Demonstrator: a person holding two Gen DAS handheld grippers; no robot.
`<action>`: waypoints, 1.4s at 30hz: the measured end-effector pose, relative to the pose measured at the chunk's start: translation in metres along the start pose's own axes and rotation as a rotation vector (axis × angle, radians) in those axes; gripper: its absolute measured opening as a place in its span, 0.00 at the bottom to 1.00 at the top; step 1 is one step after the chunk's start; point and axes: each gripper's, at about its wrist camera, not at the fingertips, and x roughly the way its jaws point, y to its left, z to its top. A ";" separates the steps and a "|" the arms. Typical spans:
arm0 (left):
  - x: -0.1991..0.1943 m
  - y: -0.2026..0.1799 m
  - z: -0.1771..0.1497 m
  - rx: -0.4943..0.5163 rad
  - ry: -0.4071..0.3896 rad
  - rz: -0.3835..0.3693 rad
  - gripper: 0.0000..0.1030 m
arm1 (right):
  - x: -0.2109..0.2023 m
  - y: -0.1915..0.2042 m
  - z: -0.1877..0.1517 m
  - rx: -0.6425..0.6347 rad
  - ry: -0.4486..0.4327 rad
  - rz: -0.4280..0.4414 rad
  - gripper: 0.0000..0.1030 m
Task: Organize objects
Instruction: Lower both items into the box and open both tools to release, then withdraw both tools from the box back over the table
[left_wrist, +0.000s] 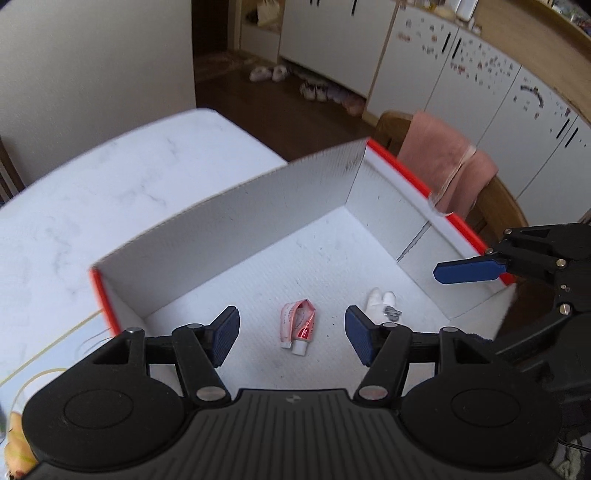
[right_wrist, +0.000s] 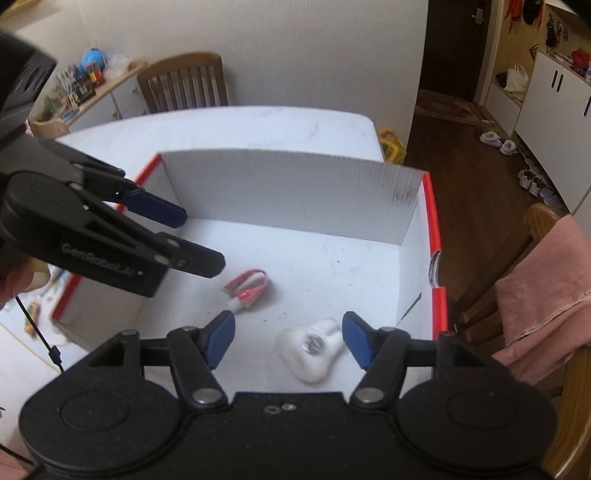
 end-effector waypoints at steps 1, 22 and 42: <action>-0.008 0.000 -0.003 -0.002 -0.017 0.002 0.60 | -0.006 0.001 0.000 0.006 -0.009 0.006 0.63; -0.117 0.028 -0.088 -0.093 -0.236 0.071 0.81 | -0.053 0.066 -0.017 0.058 -0.133 0.048 0.77; -0.179 0.152 -0.209 -0.351 -0.265 0.343 1.00 | -0.020 0.208 -0.018 -0.038 -0.101 0.091 0.79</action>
